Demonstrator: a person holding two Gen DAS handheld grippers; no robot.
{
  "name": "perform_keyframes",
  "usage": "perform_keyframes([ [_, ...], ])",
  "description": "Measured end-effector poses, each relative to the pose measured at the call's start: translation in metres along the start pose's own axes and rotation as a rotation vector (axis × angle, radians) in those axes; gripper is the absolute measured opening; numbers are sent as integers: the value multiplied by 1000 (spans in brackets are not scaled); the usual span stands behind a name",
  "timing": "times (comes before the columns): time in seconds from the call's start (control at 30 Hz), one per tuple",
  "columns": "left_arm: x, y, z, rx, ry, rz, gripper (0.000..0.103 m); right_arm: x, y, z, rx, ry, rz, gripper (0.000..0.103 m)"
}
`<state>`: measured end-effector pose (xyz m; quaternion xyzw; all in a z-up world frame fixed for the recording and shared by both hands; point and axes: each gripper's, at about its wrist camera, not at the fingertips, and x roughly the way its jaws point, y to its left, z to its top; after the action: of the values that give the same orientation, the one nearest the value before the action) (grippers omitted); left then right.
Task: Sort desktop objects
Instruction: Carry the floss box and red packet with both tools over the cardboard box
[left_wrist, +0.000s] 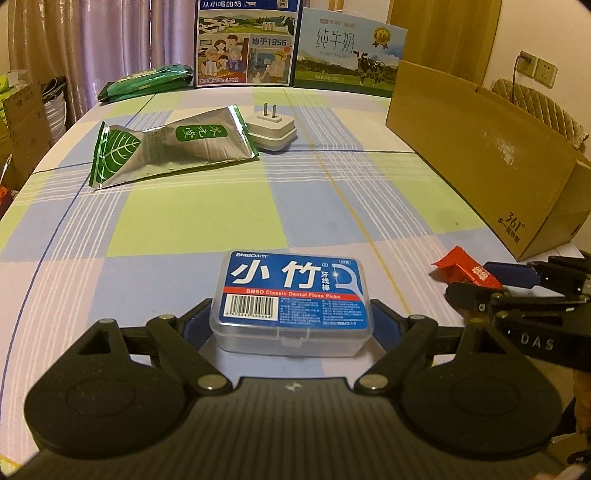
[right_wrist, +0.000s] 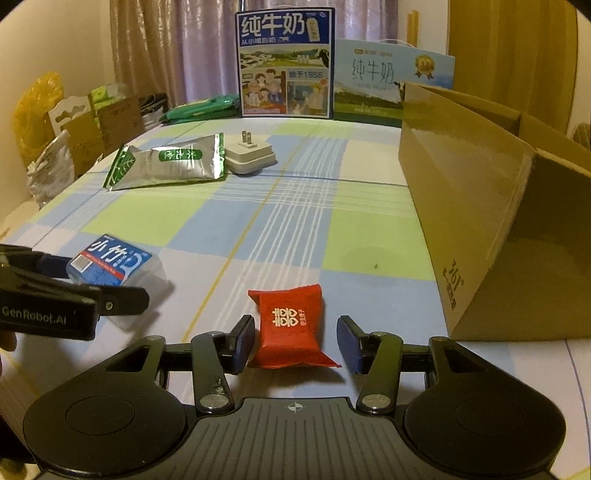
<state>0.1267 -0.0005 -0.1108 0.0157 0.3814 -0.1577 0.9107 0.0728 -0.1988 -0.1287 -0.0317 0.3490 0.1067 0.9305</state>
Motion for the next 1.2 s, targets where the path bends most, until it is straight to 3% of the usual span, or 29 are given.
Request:
perform_keyframes([
  [0.07, 1, 0, 0, -3, -2, -3, 84, 0, 2, 0, -12, -8, 1, 30],
  [0.2, 3, -1, 1, 7, -2, 4, 84, -1, -1, 0, 15, -6, 6, 27],
  [0.67, -37, -30, 15, 18, -66, -30, 83, -65, -21, 19, 72, -110, -37, 27],
  [0.9, -67, -60, 44, 46, -108, -65, 83, -110, -41, 41, 92, -194, -84, 27],
  [1.2, -81, -117, 93, 133, -156, -157, 83, -142, -103, 72, 179, -253, -185, 27],
])
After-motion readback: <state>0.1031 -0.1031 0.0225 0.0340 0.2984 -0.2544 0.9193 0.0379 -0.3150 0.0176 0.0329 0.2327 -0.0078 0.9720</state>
